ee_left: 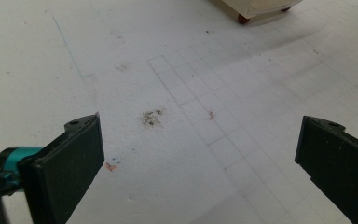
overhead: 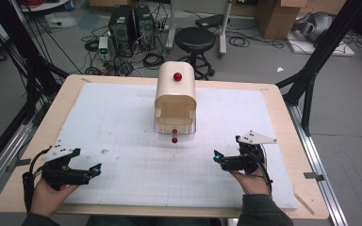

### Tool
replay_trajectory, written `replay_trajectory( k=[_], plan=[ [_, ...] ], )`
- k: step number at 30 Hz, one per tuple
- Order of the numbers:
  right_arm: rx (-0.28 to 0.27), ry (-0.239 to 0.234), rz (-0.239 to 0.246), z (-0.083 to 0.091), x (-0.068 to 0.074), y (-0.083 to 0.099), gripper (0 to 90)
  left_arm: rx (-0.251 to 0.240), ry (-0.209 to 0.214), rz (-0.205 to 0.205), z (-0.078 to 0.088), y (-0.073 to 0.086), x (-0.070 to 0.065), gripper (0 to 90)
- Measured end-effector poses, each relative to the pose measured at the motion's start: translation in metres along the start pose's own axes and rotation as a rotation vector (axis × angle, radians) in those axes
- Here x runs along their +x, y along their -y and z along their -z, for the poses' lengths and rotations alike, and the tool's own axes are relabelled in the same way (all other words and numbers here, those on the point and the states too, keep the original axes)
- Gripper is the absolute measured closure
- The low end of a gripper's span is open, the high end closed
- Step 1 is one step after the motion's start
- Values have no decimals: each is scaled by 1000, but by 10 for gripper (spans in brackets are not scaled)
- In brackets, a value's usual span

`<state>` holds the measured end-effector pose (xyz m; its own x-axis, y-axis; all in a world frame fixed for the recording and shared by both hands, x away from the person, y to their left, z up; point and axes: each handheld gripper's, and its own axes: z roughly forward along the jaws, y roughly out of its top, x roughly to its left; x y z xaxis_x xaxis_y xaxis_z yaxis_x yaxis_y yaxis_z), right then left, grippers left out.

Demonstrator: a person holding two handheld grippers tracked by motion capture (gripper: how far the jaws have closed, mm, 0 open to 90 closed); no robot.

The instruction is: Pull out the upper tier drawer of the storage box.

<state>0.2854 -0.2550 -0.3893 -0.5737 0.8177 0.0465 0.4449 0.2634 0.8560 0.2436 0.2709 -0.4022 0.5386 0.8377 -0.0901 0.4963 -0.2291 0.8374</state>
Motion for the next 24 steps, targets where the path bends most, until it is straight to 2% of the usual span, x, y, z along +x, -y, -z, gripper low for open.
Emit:
replay_trajectory(
  k=[13, 24],
  plan=[
    [1, 13, -13, 8, -7, 12, 3, 4, 3, -5, 0, 1, 0, 17],
    [4, 2, -20, 11, -8, 21, 3, 7, 4, 0, -1, 2, 0, 17]
  ],
)
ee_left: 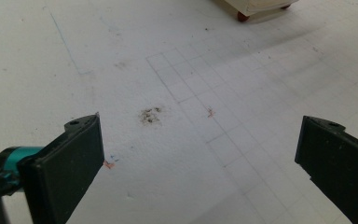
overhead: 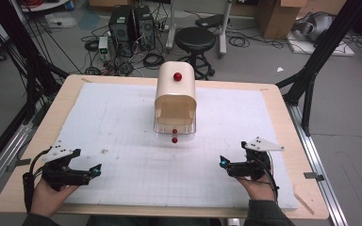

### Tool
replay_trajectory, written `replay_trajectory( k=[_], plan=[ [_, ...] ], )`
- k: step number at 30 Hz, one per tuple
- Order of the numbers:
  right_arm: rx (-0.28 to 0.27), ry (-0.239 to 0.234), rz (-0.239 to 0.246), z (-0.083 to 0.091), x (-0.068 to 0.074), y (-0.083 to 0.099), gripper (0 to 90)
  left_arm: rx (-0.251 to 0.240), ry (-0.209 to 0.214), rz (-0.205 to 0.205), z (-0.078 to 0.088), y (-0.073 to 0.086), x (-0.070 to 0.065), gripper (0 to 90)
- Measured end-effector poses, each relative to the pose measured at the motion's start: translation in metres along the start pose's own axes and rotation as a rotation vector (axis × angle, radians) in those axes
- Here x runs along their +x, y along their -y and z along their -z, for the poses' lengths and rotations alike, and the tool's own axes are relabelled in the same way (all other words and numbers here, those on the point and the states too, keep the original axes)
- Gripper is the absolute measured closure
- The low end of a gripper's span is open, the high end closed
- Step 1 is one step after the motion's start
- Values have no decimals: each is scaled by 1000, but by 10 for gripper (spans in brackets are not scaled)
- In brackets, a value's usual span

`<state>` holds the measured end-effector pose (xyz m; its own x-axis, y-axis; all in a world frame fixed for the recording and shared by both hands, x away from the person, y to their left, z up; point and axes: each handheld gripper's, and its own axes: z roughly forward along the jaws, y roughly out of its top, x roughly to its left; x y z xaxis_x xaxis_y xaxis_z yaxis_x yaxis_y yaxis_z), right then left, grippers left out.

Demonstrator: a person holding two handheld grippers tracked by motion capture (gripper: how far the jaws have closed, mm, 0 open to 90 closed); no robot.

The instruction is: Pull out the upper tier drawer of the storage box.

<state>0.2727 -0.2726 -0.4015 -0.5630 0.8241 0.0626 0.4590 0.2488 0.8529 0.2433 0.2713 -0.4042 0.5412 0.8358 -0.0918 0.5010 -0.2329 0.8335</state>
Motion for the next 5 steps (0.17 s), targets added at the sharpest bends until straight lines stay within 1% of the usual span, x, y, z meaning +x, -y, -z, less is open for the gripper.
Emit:
replay_trajectory(
  k=[5],
  plan=[
    [-6, -3, -5, -1, 0, 5, 3, 0, 2, 0, -1, 0, 0, 17]
  ],
)
